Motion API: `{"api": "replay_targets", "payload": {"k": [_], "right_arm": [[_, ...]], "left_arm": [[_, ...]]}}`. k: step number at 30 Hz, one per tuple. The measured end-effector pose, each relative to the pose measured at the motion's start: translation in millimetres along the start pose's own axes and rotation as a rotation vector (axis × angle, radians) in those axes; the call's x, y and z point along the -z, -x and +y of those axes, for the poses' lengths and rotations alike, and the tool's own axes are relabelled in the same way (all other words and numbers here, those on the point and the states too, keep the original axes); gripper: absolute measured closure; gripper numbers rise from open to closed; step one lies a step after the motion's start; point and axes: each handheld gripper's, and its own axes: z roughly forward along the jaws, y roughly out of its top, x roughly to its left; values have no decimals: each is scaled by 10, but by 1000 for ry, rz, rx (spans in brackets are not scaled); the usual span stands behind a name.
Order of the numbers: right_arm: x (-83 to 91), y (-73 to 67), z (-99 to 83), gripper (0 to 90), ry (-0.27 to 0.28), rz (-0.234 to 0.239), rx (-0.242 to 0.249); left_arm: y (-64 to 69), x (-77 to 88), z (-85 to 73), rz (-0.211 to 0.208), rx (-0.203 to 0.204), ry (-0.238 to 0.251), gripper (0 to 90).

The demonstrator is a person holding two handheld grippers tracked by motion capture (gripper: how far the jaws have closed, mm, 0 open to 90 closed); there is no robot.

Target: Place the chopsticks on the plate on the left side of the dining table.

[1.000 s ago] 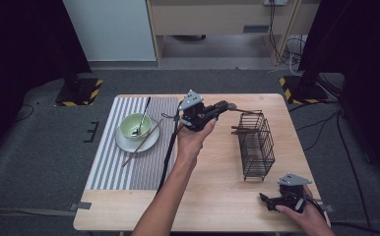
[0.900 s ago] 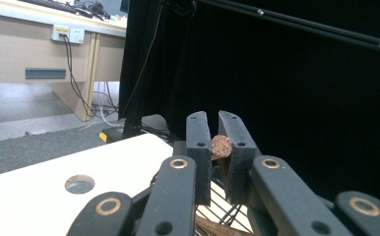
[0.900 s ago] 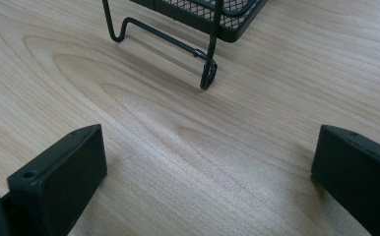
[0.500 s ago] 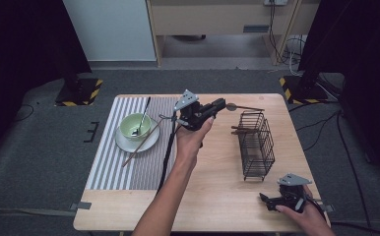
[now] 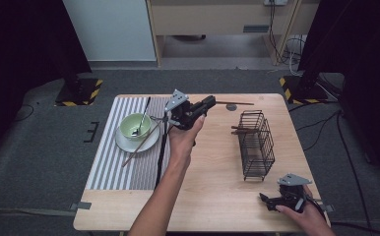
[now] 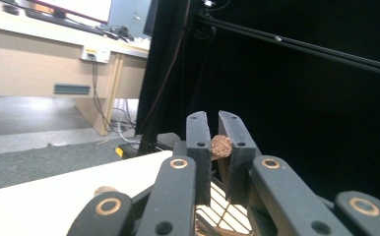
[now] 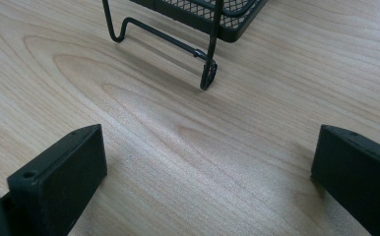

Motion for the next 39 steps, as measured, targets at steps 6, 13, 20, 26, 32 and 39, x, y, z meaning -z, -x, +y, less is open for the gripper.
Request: {"api": "replay_targets", "payload": {"k": [6,13,20,26,32,39], "right_arm": [[0,1,0,4,0,0,2],[0,0,0,4,0,0,0],[0,0,0,4,0,0,0],[0,0,0,4,0,0,1],[0,0,0,4,0,0,0],[0,1,0,3,0,0,1]], "left_arm": [[-109,104,6,37,0,6,836],[-249,213,-28,77,11,7,836],[-356,327,-56,114,11,8,836],[-444,442,-103,143,9,2,836],[-523,548,-141,166,10,-8,836],[-591,649,-200,183,20,-8,836]]}}
